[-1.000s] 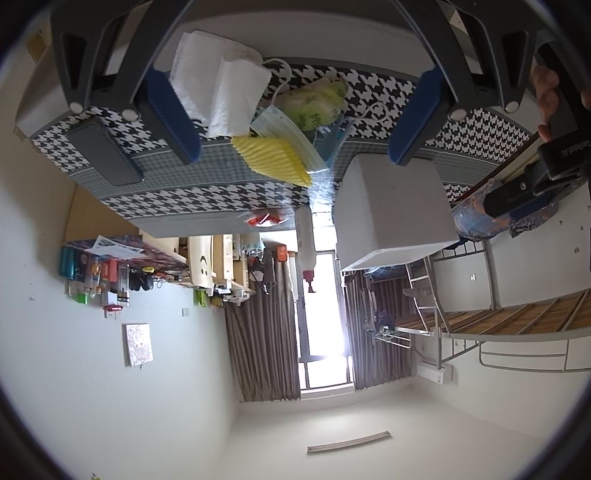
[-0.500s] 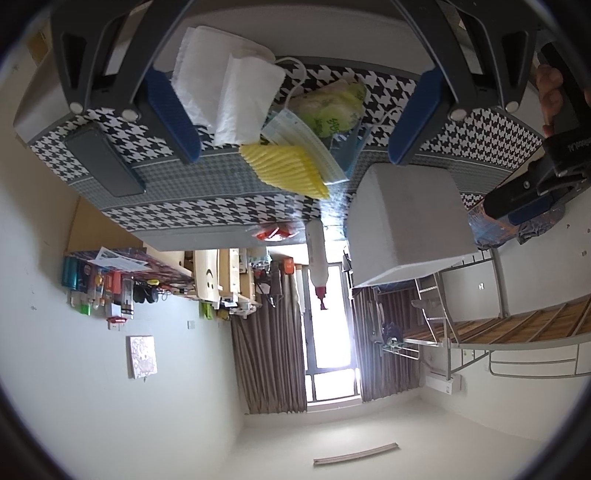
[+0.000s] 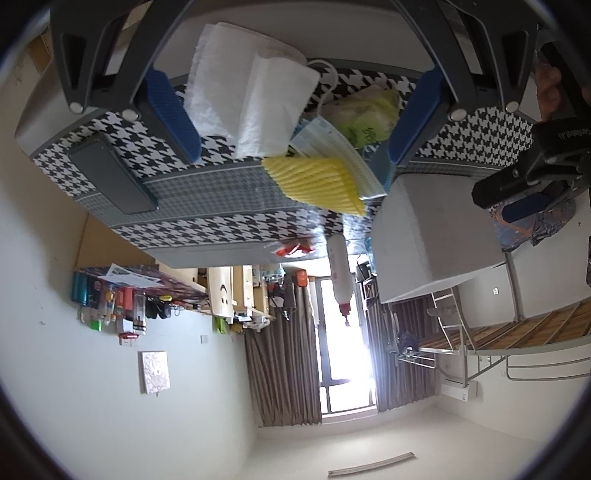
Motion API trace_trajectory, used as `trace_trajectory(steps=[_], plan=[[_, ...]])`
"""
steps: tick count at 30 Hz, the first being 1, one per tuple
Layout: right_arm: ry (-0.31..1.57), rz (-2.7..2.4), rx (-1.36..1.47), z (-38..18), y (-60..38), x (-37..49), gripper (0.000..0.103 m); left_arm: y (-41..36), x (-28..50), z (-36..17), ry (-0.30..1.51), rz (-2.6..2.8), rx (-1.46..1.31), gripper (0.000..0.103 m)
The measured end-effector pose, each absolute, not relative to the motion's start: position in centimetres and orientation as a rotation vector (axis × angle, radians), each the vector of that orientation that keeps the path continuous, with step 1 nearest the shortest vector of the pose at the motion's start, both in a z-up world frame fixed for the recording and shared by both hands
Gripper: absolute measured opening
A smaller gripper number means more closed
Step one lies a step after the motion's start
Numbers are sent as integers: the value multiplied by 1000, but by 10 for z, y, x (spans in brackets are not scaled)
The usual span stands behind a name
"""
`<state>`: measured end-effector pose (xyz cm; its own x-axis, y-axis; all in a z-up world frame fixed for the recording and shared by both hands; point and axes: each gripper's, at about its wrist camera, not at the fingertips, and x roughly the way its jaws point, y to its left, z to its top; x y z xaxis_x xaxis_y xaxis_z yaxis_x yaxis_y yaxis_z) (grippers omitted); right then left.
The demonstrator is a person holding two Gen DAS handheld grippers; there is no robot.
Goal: Organize soft objects
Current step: 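Move both tools toward the pile of soft items on the table, then grasp the blue face mask with the left tool while the right tool grasps the white tissue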
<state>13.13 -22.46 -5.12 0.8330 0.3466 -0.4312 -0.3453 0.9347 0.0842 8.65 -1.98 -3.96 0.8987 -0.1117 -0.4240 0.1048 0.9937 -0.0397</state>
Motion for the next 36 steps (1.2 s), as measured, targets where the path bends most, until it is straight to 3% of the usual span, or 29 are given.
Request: trace_trajectory(steps=[24, 29, 31, 36], plan=[[524, 331, 37, -73, -247, 151, 103, -50, 145, -75, 590, -90, 123, 102], [546, 320, 40, -81, -255, 154, 103, -51, 155, -77, 600, -93, 115, 93], [554, 310, 45, -84, -259, 156, 103, -53, 160, -78, 617, -104, 107, 84], [565, 301, 59, -87, -265, 156, 103, -59, 166, -80, 637, -136, 103, 72]])
